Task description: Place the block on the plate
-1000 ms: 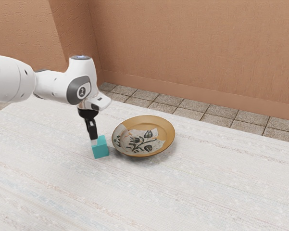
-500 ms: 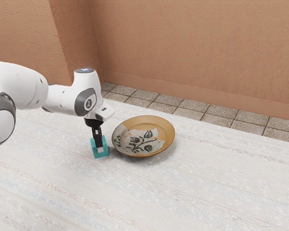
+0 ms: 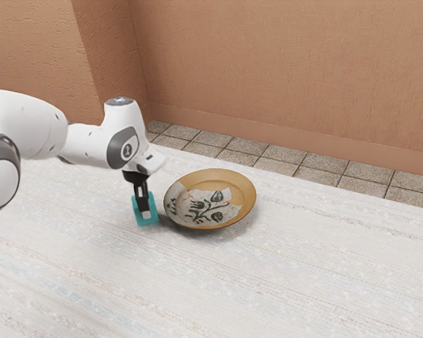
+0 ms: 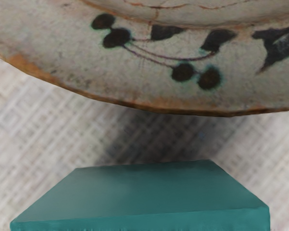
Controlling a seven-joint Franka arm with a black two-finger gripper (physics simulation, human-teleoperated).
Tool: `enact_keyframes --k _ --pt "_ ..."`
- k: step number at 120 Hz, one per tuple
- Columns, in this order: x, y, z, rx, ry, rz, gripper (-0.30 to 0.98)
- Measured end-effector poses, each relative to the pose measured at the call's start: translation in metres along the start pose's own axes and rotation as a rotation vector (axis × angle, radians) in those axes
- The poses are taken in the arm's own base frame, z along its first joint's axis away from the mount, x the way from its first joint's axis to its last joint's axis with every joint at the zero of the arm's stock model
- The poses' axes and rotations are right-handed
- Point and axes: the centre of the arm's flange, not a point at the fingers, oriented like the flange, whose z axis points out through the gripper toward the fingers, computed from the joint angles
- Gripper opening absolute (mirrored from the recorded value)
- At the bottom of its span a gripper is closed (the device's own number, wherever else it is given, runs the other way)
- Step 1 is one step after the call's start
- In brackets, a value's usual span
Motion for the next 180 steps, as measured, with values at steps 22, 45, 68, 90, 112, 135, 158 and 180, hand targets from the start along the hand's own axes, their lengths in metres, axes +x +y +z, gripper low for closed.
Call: enact_keyframes --k 22,45,68,90,112,135,158,180 --pt "-0.005 0.001 -0.054 0.043 0.044 0.007 0.38" --pt "0.014 0.018 -0.101 0.073 0.083 0.058 0.38" --pt "0.071 0.04 -0.105 0.085 0.092 0.153 0.38" --pt "0.126 0.047 -0.09 0.102 0.093 0.225 0.38" --pt "0.158 0.05 -0.047 0.077 0.073 0.263 0.38" --pt "0.165 0.055 -0.022 0.054 0.06 0.273 0.44" --pt "0.165 0.055 -0.04 0.068 0.078 0.27 0.58" --pt "0.151 0.054 -0.103 0.076 0.099 0.244 0.64"
